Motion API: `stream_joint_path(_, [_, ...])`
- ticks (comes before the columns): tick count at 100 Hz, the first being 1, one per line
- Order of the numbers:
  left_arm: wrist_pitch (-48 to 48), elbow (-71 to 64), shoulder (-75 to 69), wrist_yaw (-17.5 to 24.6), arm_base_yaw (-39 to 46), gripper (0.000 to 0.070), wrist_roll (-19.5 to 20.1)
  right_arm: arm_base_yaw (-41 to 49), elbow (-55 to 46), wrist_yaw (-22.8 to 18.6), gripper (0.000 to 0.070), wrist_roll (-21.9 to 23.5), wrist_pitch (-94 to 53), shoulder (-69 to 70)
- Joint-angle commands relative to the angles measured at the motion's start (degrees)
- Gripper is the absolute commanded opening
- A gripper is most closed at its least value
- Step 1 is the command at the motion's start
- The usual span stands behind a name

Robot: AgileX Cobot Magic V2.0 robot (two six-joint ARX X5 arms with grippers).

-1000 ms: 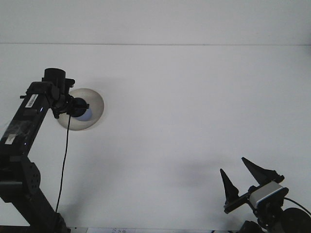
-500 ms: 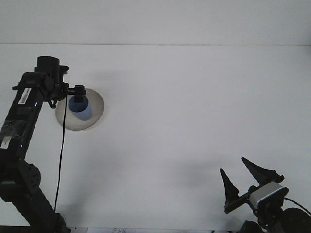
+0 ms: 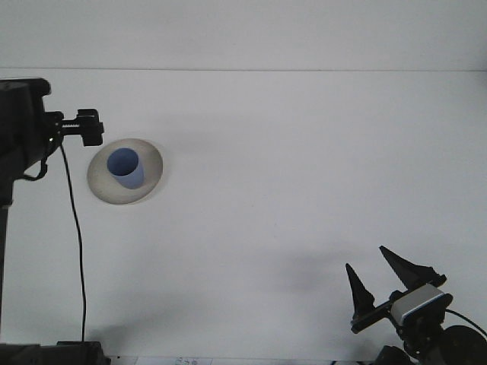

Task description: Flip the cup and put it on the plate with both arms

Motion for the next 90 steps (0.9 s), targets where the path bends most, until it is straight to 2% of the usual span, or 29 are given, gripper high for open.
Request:
stream_joint_path(1, [0.46,-1.60,-2.91,1.49,-1.09,0.0575,-1.05,0.44,0.31,1.27,0.0509,-0.07,0.72,0.09])
stream_joint_path(19, [10.56,-22.97,-20.41,2.40,-9.20,0.0575,-1.33,0.44,0.31,3.67,0.0509,-0.04,0.70,0.09])
stream_joint_path(39, [22.82,-52.92,-40.52,2.95,-21.05,0.0574,-11.63,0.44,0.31,3.67,0.0509,-0.04,0.70,0.09])
stream_joint_path(53, [29.53,-68.50,-50.82,2.93,-24.33,0.0573,-13.84,0.44,0.31,3.65,0.0509,-0.02,0.68,0.09])
stream_joint_path(69, [30.73,-76.04,-57.00,2.93,-25.24,0.0562,-16.09,0.46,0.31,3.61,0.0493,-0.02,0.48,0.09])
stream_joint_path(72, [30.49,-76.26,-57.64,2.93,-25.24,0.0526,-15.98,0.44,0.31,3.41,0.0433,0.00,0.44,0.09])
stream_joint_path(75, [30.38,-76.28,-58.12,2.93,-25.24,0.0432,-15.93,0.44,0.31,3.21,0.0329,-0.02,0.35,0.09])
stream_joint_path(78, [30.47,-76.28,-58.53,2.93,-25.24,0.0309,-15.96,0.46,0.31,3.26,0.0186,0.00,0.28,0.09])
stream_joint_path(81, [30.58,-76.28,-58.93,2.93,-25.24,0.0147,-16.00,0.46,0.31,3.23,0.0025,0.00,0.07,0.09])
stream_joint_path(82, [30.60,-76.28,-59.04,2.93,-25.24,0.0099,-16.00,0.46,0.31,3.26,0.0000,0.00,0.00,0.09])
stream_joint_path(84, [30.67,-76.28,-59.32,2.93,-25.24,0.0000,-16.00,0.46,0.31,3.26,0.0000,-0.04,-0.13,0.09])
stream_joint_path(87, [30.80,-76.28,-59.67,2.93,-25.22,0.0020,-15.98,0.46,0.31,3.30,0.0007,-0.02,-0.28,0.09])
stream_joint_path(90, [30.91,-76.28,-59.82,2.93,-25.22,0.0010,-15.96,0.46,0.31,3.28,0.0007,-0.02,-0.50,0.09])
